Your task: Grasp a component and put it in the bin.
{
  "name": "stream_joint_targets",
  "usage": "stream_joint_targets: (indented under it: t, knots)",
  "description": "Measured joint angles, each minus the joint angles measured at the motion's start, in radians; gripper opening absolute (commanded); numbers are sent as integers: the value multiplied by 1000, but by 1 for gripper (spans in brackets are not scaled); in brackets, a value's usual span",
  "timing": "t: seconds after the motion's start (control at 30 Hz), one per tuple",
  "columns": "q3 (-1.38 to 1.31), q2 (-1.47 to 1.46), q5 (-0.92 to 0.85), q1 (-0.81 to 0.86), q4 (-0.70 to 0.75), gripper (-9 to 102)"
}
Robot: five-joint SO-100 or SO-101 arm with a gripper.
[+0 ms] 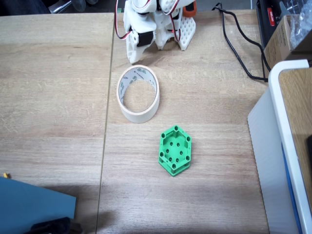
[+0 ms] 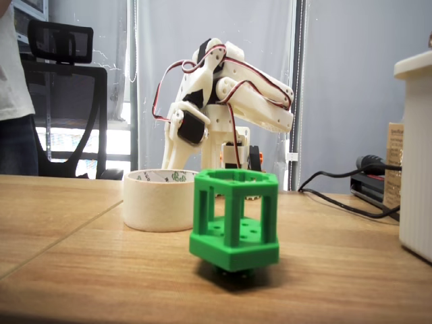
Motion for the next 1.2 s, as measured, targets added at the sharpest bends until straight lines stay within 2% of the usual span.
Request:
stream_joint_targets:
  t: [0.8,1.2]
  knots:
    - [-2,0,0,0,0,0]
    - [-249,0,-6,0,21,0]
